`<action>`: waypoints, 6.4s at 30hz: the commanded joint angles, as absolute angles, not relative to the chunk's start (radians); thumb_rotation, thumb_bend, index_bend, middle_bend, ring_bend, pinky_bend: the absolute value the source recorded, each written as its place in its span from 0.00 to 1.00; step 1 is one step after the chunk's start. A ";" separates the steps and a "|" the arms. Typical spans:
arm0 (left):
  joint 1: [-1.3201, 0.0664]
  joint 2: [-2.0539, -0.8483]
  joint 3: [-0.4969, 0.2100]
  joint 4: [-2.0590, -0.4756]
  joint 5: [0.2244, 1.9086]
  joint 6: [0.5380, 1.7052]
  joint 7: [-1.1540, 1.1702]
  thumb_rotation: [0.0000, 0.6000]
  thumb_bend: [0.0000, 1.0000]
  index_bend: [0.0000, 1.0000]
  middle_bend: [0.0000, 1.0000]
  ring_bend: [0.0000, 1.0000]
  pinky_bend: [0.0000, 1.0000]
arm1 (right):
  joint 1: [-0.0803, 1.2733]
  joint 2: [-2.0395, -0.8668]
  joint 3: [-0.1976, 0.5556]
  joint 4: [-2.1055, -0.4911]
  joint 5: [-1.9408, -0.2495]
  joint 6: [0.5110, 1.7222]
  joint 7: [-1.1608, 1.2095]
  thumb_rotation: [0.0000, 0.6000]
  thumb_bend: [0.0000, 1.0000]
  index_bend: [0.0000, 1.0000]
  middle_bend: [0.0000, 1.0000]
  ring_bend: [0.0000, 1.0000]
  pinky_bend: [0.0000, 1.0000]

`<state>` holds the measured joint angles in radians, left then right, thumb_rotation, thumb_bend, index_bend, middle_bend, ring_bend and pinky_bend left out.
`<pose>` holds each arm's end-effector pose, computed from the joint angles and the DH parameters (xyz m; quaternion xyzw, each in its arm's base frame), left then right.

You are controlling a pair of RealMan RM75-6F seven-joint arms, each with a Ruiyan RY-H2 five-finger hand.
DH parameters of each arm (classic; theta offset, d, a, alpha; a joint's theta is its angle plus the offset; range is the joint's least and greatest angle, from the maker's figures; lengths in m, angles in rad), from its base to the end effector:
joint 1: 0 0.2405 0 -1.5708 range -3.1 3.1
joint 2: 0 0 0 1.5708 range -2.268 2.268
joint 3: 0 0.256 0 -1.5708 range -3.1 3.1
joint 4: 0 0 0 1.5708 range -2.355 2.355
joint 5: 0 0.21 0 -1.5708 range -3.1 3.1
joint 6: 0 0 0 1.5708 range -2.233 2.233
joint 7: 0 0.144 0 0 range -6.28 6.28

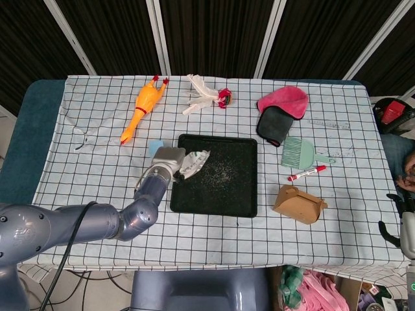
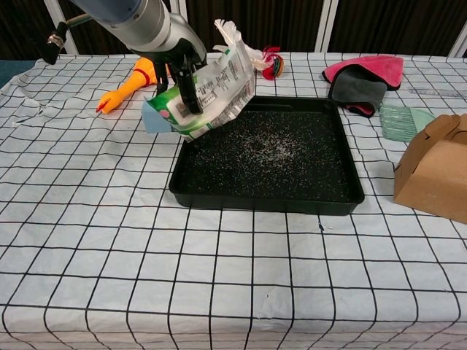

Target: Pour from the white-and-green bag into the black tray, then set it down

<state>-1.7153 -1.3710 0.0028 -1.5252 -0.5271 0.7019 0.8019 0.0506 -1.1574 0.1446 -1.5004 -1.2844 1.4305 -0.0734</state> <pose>0.0114 0.4092 0.0006 -0.7397 -0.5050 -0.1403 0.4221 -0.3593 -0.1864 0.1786 0.5272 -0.3945 0.3141 0.6839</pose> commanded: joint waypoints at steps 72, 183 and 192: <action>-1.390 -1.482 -0.653 -1.438 -0.736 0.991 1.507 1.00 0.72 0.50 0.57 0.49 0.67 | 0.050 -1.158 0.147 -1.496 -1.277 1.427 -0.073 1.00 0.30 0.21 0.10 0.19 0.23; -0.650 -1.946 -0.233 -0.760 1.439 1.129 -0.634 1.00 0.67 0.45 0.53 0.44 0.60 | 0.048 -1.150 0.138 -1.505 -1.292 1.428 -0.057 1.00 0.30 0.21 0.10 0.19 0.23; -0.689 -1.971 -0.226 -0.715 1.444 1.095 -0.676 1.00 0.64 0.44 0.52 0.42 0.58 | 0.048 -1.151 0.138 -1.503 -1.289 1.425 -0.054 1.00 0.30 0.21 0.10 0.19 0.23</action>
<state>-0.6821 -1.9656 -0.2287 -0.7230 1.4403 1.0996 -0.6692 0.0481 -1.1508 0.1385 -1.5026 -1.2891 1.4246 -0.0537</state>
